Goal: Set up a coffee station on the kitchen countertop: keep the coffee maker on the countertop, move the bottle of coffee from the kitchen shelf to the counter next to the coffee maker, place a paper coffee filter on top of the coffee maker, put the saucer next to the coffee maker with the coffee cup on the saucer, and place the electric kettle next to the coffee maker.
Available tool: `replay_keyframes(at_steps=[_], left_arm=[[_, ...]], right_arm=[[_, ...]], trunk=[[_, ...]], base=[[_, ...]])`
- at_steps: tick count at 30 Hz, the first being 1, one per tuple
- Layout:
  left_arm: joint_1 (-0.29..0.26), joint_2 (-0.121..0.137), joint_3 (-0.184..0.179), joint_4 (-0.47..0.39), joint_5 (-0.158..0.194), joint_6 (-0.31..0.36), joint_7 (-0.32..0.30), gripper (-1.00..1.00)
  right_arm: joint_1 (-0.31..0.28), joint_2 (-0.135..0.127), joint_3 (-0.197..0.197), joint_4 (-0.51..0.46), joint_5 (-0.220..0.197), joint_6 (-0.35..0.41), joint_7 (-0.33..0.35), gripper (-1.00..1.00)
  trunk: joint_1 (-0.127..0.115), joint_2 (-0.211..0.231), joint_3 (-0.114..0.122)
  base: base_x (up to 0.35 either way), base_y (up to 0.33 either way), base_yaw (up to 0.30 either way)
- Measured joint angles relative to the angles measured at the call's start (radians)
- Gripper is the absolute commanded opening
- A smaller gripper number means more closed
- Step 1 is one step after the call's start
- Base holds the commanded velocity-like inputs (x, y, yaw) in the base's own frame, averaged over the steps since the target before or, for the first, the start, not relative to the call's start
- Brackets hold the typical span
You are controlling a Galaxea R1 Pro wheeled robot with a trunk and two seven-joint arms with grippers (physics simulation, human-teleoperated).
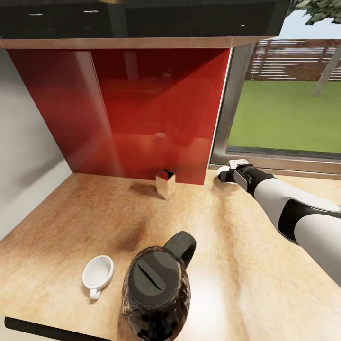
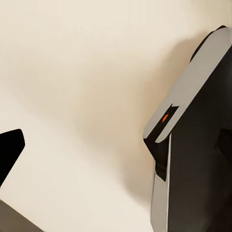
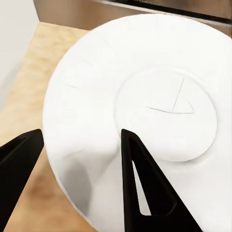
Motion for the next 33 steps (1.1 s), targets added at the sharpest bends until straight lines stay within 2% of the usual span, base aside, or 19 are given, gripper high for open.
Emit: replay_keyframes(at_steps=[33], left_arm=[[0.0,-0.001,0.001,0.0,0.002,-0.001,0.001,1.0]], right_arm=[[0.004,0.001,0.0,0.0,0.0,-0.001,-0.003,-1.0]], trunk=[[0.0,0.0,0.055]], base=[[0.0,0.0,-0.063]])
